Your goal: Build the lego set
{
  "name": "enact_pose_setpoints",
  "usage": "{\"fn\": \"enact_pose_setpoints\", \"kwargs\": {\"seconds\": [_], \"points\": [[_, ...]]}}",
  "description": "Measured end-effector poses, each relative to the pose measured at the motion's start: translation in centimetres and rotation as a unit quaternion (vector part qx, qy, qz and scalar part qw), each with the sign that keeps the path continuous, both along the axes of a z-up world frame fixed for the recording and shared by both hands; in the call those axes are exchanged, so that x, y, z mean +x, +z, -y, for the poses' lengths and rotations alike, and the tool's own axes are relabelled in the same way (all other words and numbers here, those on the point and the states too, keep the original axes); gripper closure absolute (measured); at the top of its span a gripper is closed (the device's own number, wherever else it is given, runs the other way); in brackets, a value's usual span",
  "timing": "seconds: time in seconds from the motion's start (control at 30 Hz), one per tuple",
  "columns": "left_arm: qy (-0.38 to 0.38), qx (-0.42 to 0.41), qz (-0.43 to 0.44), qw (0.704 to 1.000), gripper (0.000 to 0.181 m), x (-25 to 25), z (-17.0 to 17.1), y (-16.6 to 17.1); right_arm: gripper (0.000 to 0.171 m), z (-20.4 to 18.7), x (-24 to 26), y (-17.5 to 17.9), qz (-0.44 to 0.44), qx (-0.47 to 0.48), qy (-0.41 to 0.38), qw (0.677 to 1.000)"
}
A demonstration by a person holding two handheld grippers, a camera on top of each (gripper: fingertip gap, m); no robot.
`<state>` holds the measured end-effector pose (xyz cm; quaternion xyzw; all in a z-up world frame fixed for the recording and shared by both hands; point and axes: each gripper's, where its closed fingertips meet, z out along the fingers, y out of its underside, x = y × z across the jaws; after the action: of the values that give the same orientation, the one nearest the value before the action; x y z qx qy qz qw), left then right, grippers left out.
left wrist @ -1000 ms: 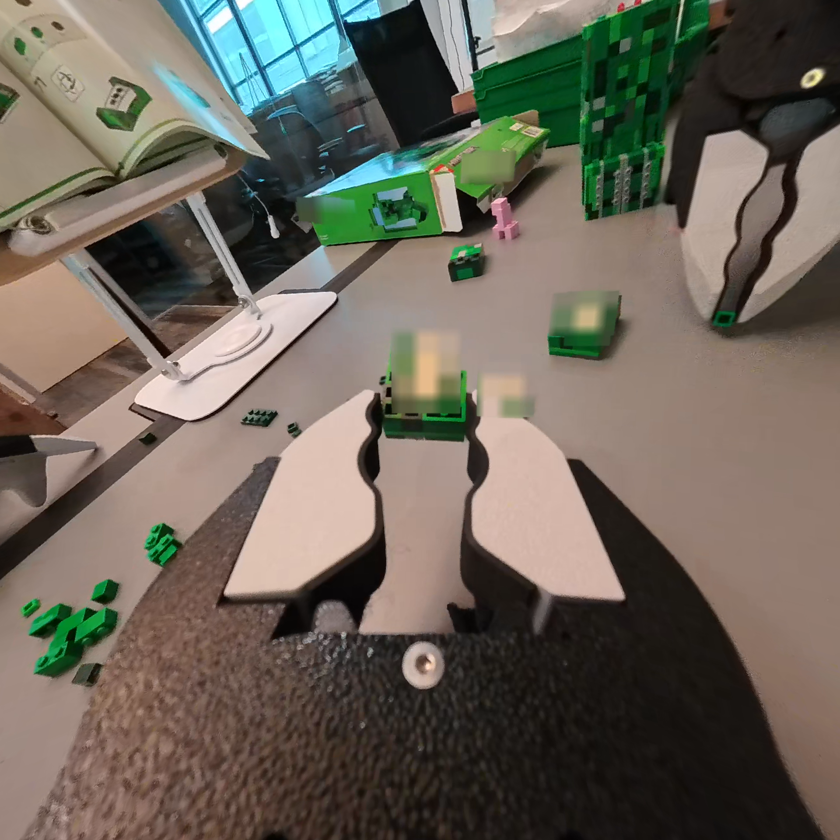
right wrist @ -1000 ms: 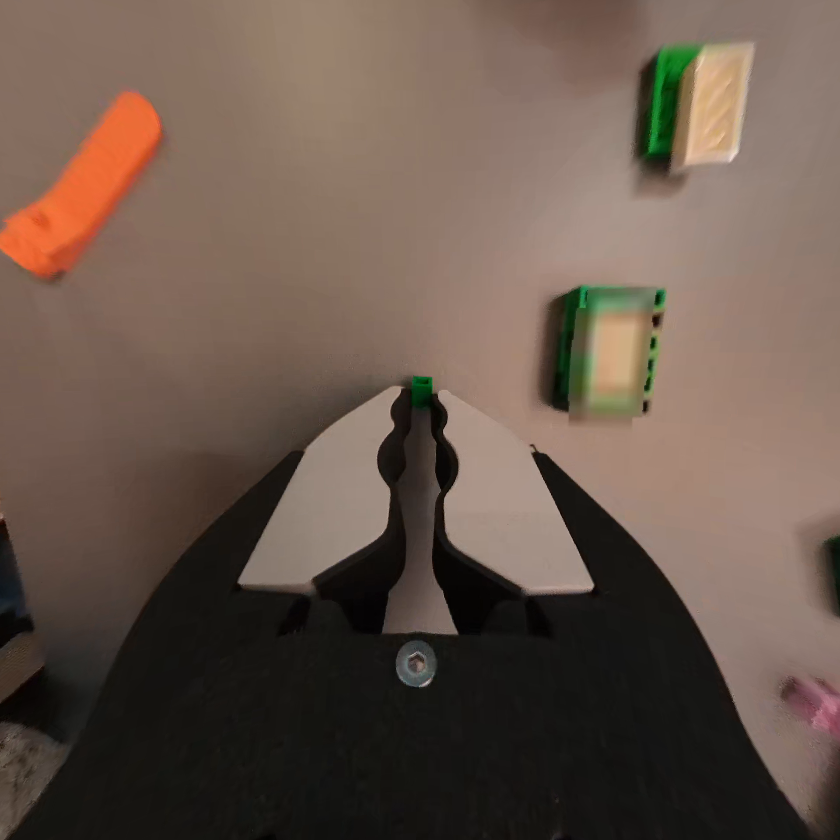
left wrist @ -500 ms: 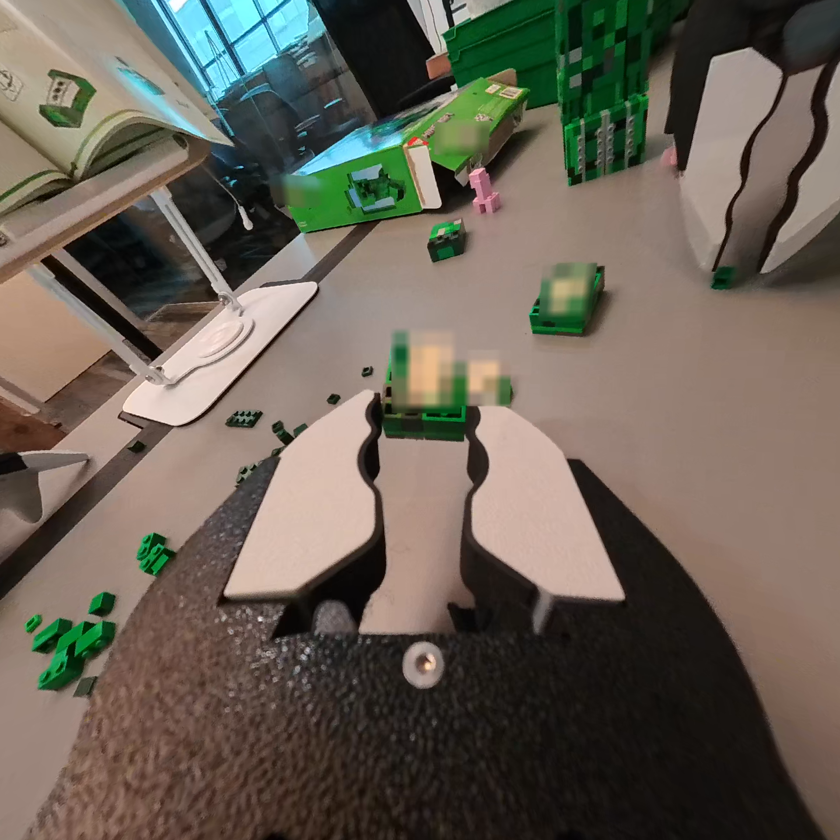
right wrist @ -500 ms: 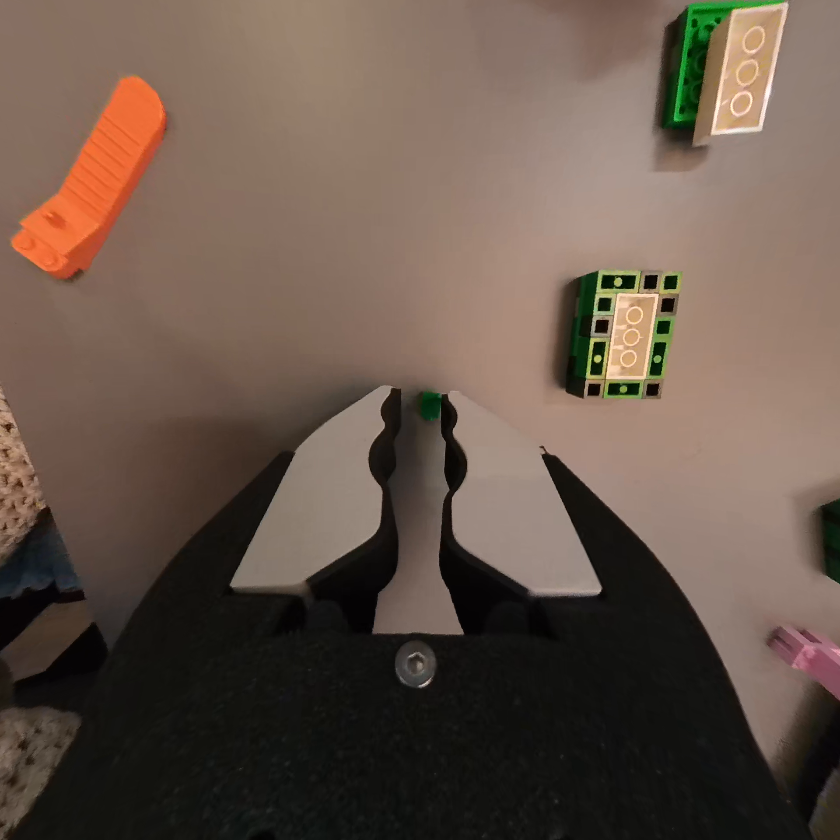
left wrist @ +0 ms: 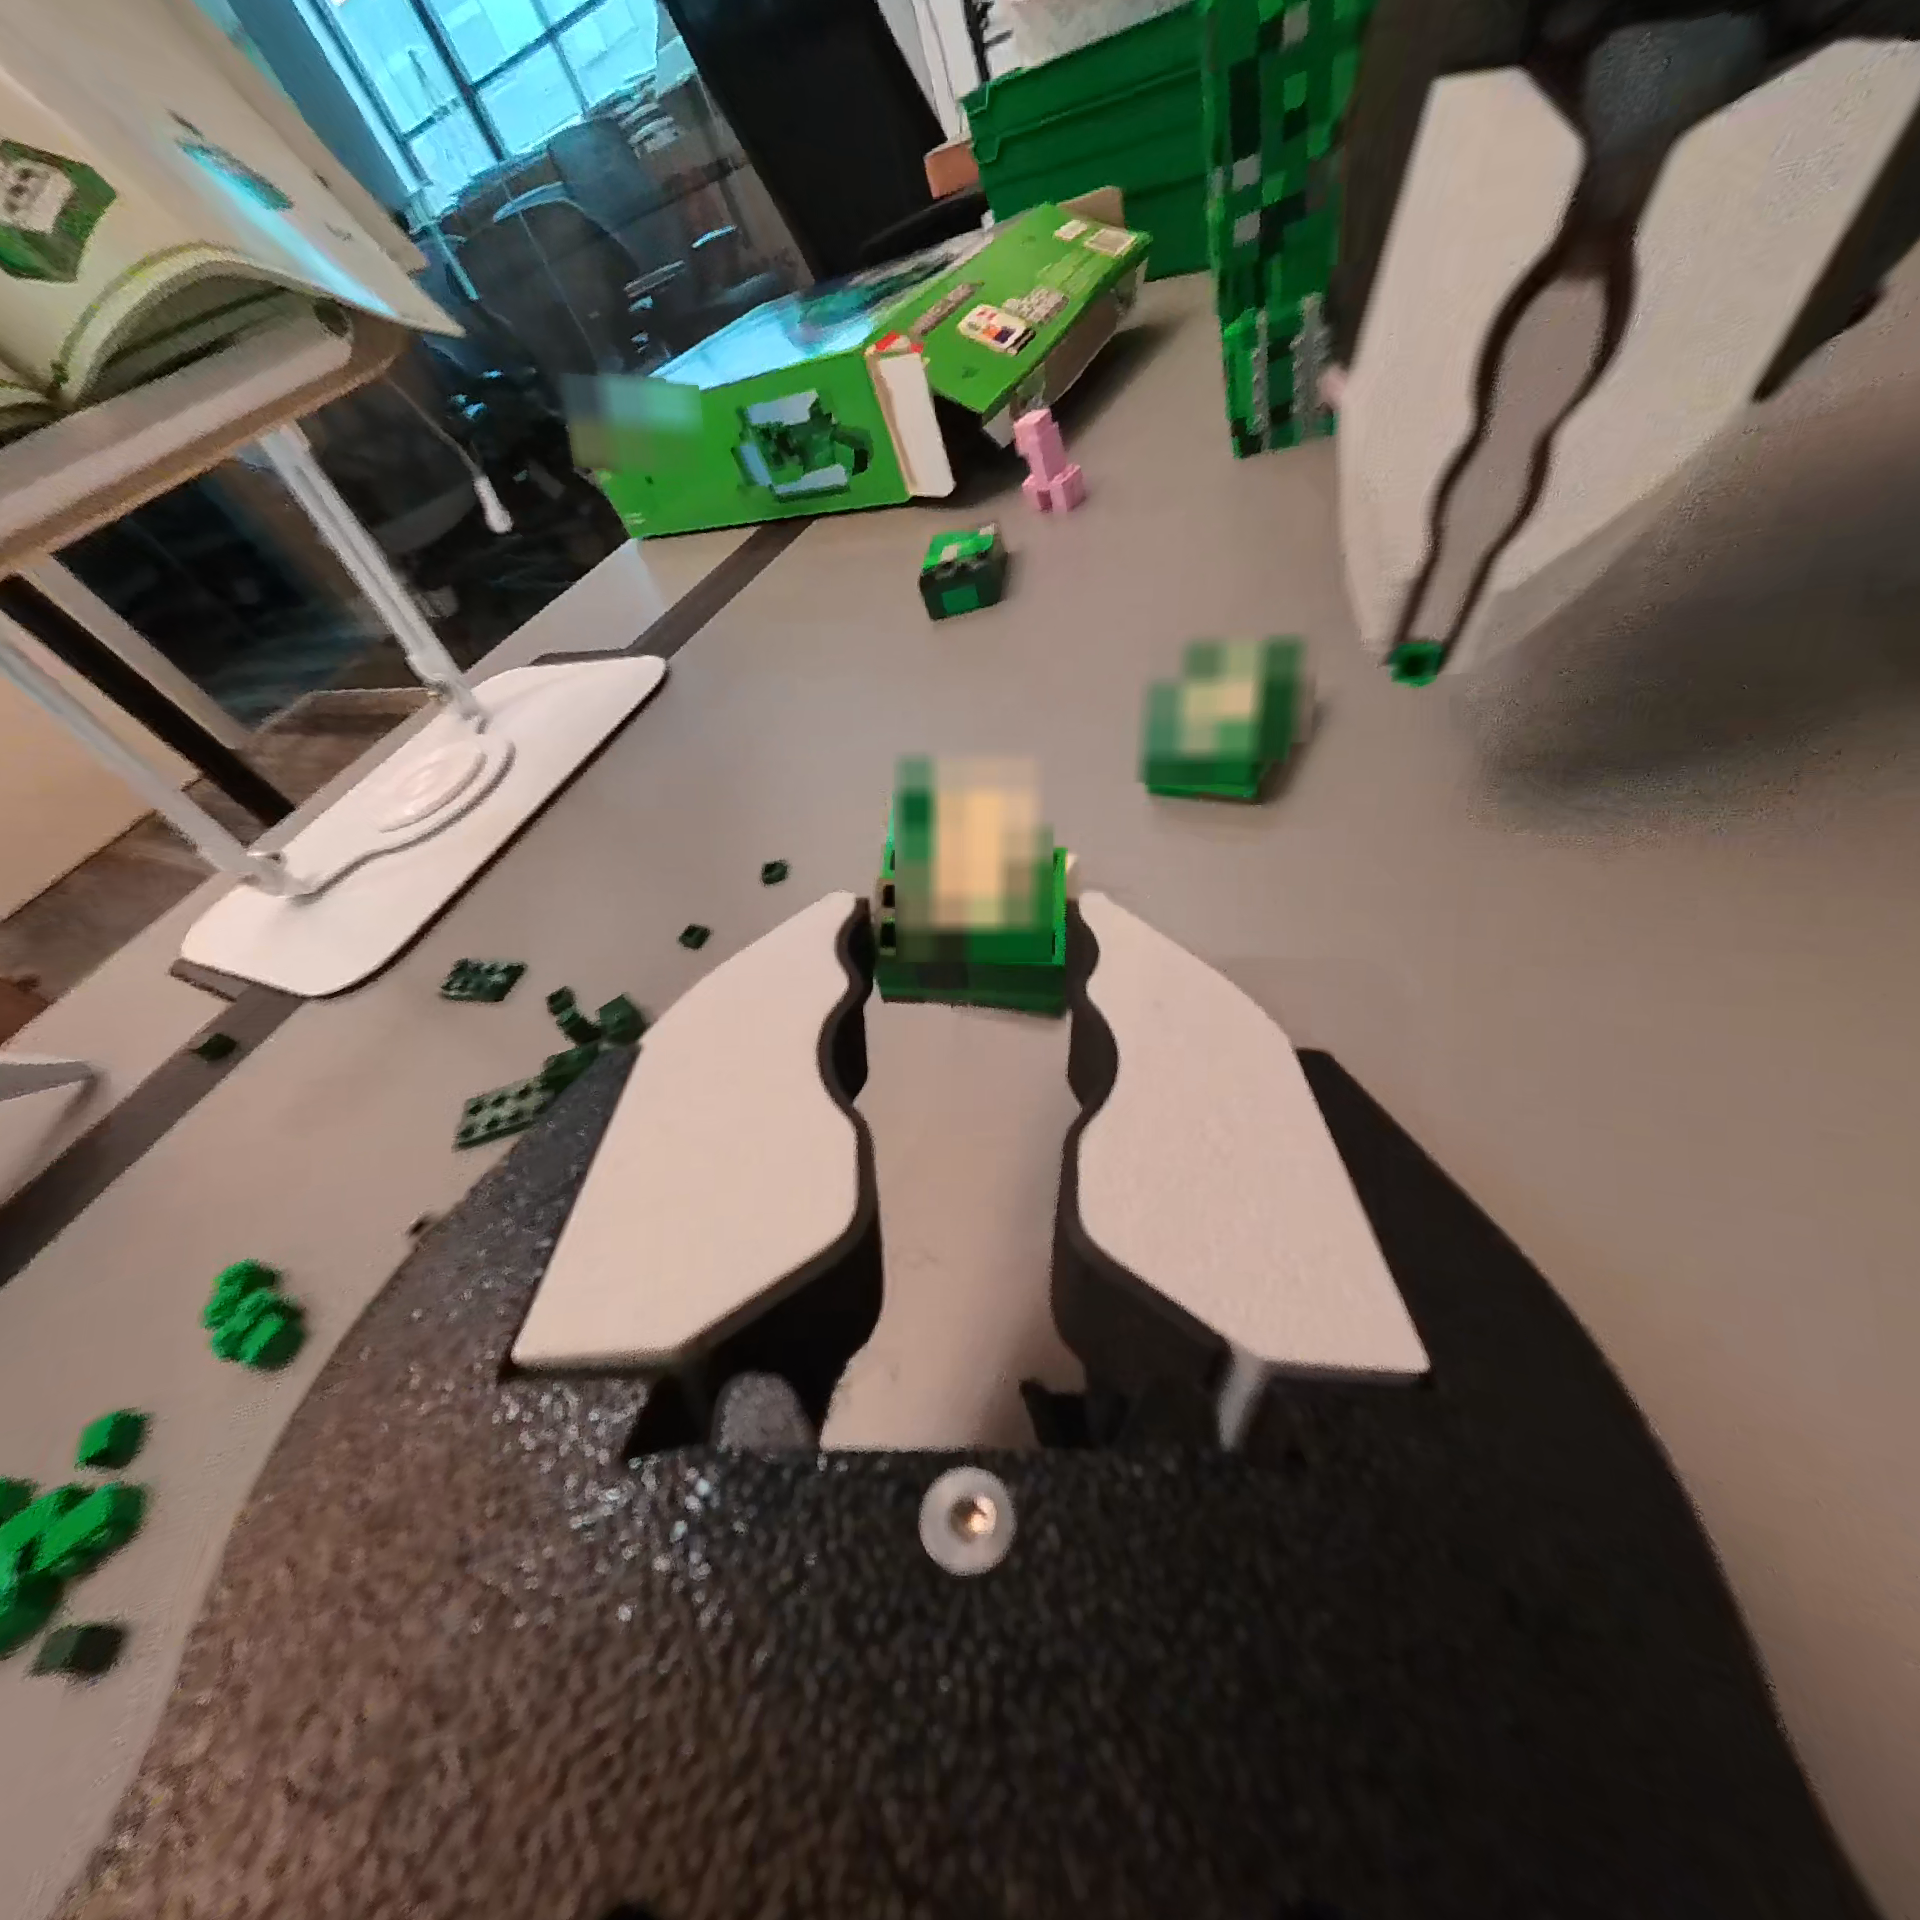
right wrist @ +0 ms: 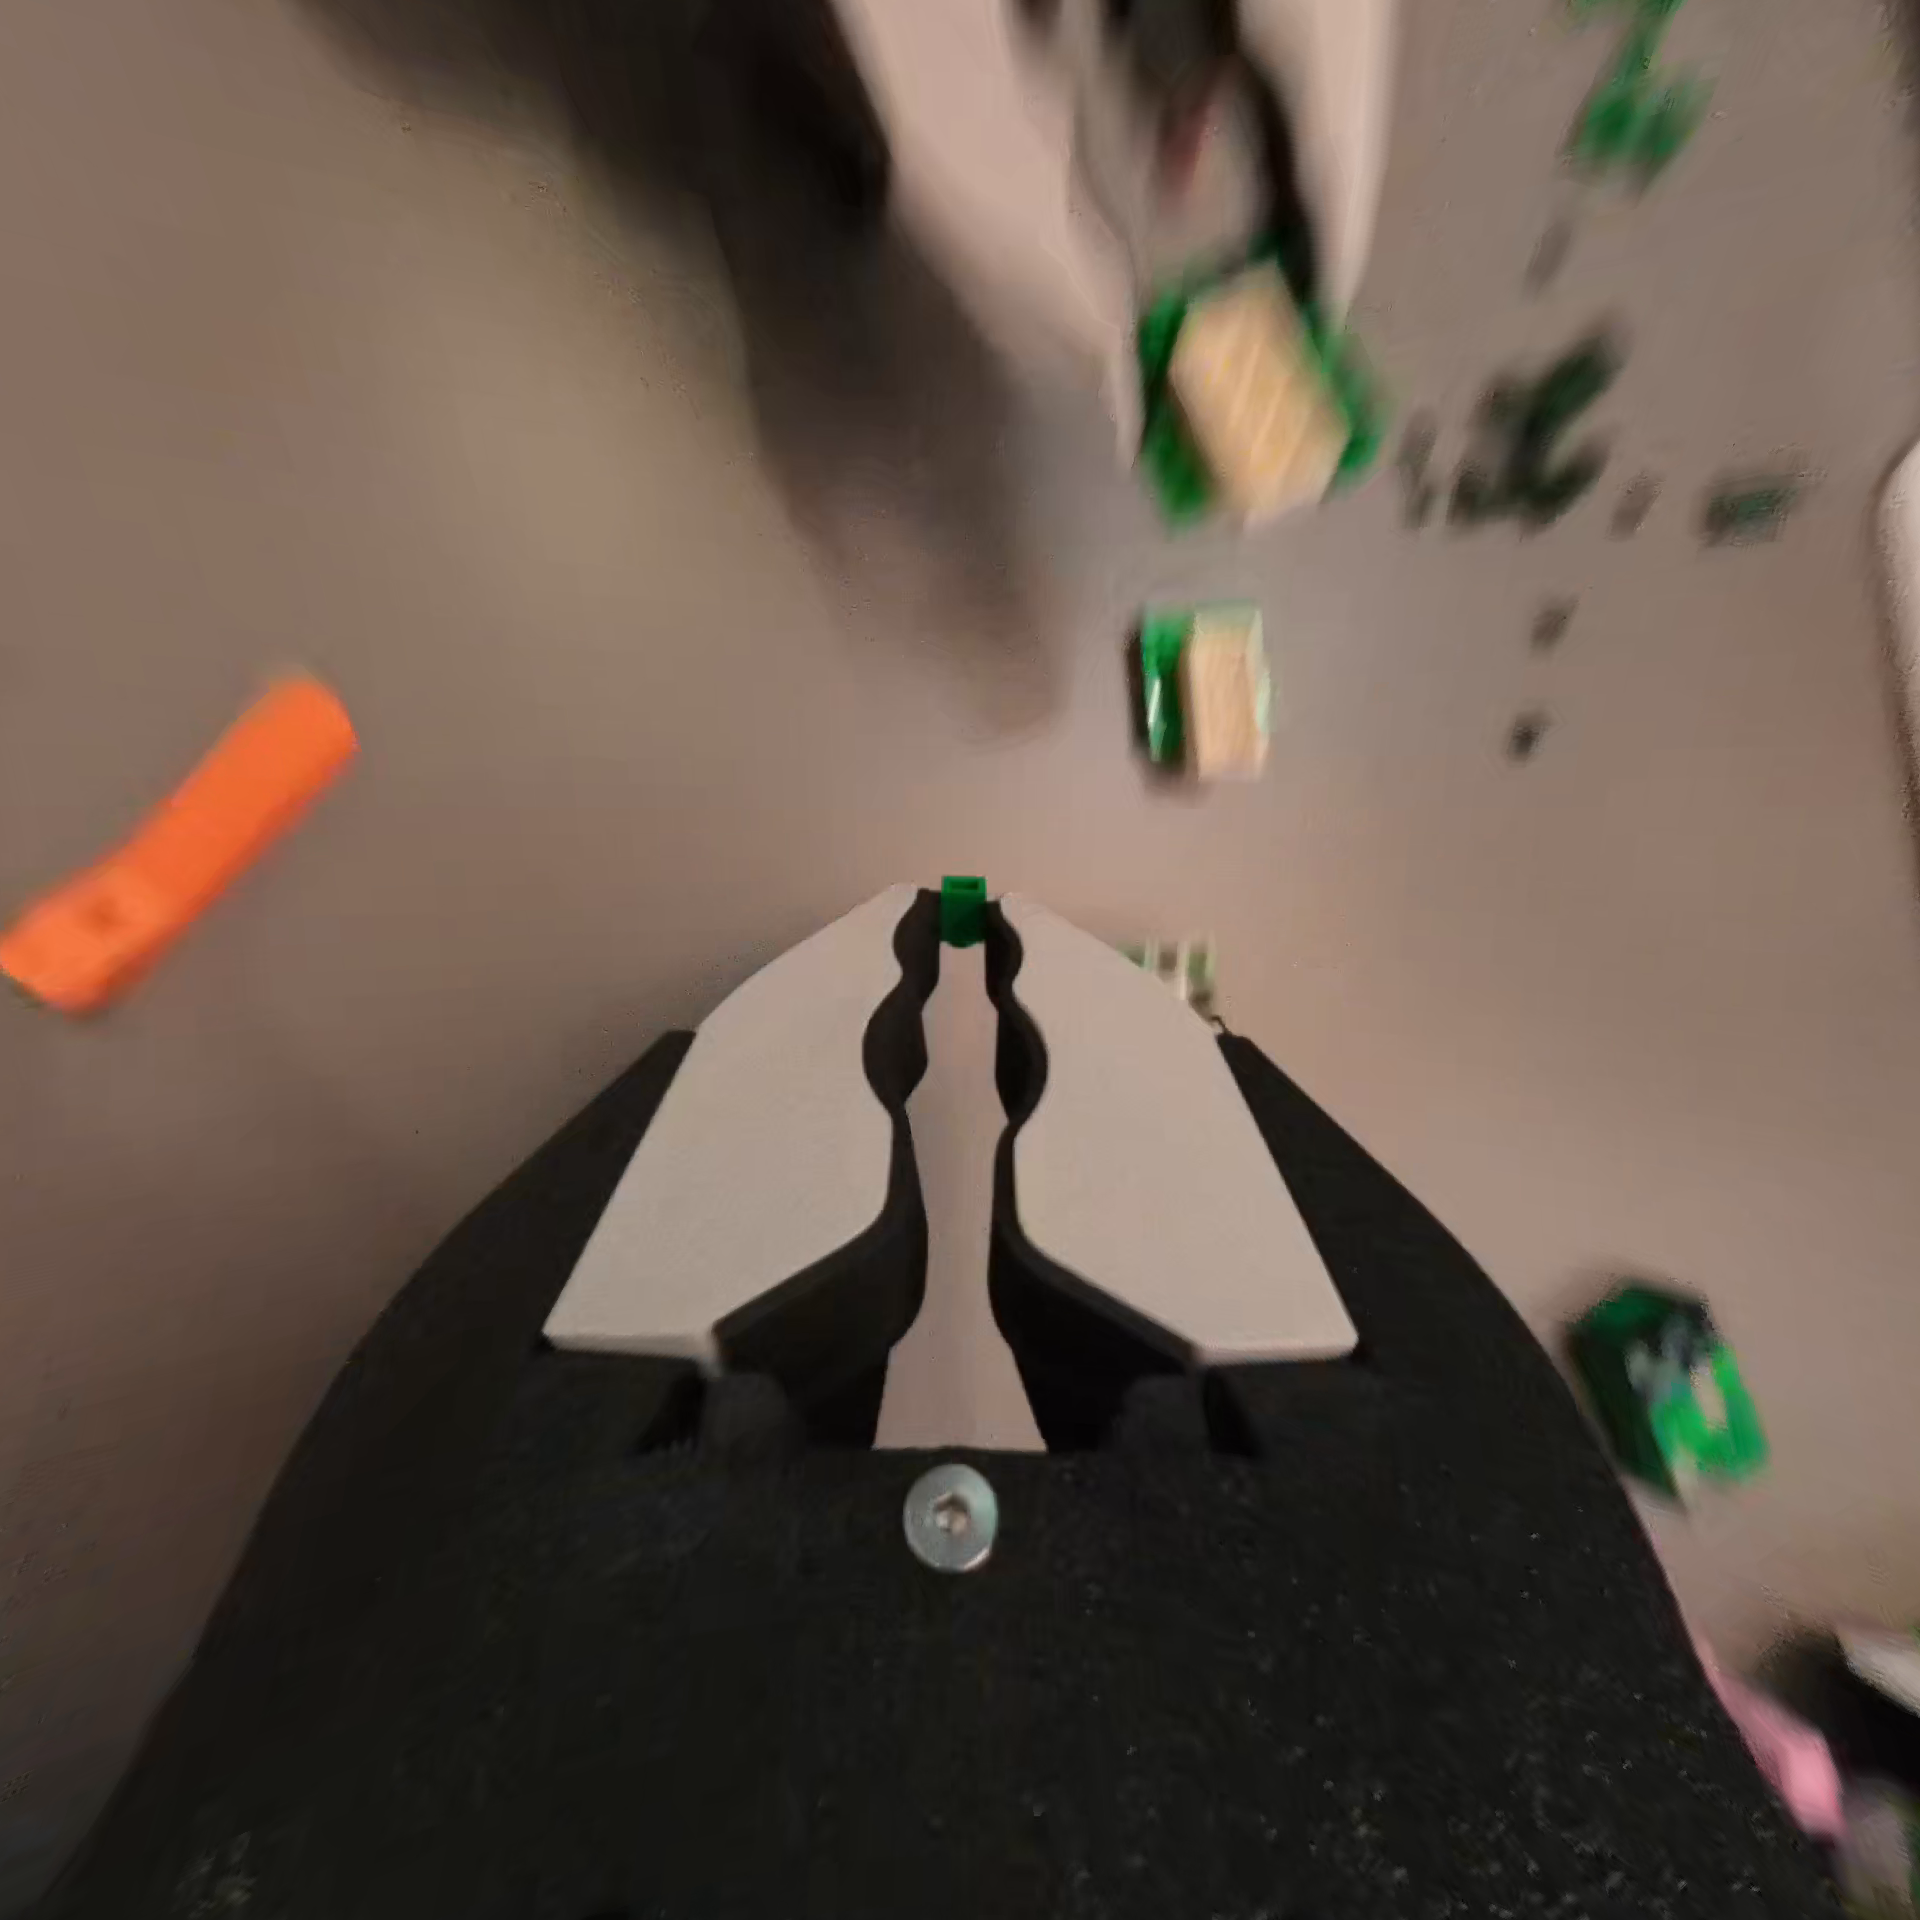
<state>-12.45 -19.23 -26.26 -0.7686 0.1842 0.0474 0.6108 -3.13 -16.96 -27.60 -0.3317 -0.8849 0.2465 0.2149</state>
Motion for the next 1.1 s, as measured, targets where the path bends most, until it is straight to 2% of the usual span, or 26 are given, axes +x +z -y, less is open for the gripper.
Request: {"fn": "enact_pose_setpoints", "kwargs": {"seconds": [0.1,0.17,0.27,0.53,0.93,1.1], "points": [[-0.058,-0.018,0.024,0.998,0.146,2.1,0.2,-0.2,0.163,3.2,-2.4,3.9,-0.149,-0.129,0.038,0.98],[-0.101,-0.033,0.046,0.993,0.146,3.3,0.7,-0.3,0.164,3.9,-3.3,4.4,-0.194,-0.163,0.047,0.966],[-0.146,-0.056,0.091,0.983,0.146,4.6,1.2,-0.3,0.164,4.7,-3.8,3.0,-0.197,-0.161,0.064,0.965],[-0.165,-0.079,0.155,0.971,0.147,5.2,1.3,-0.1,0.163,5.4,-3.9,2.6,-0.176,-0.207,0.065,0.96],[-0.179,-0.086,0.18,0.963,0.147,5.5,1.6,0.1,0.163,5.4,-3.5,2.4,-0.167,-0.161,0.076,0.97],[-0.181,-0.088,0.181,0.963,0.147,5.6,1.6,0.0,0.156,5.0,-3.5,2.3,-0.169,-0.13,0.067,0.975]]}}
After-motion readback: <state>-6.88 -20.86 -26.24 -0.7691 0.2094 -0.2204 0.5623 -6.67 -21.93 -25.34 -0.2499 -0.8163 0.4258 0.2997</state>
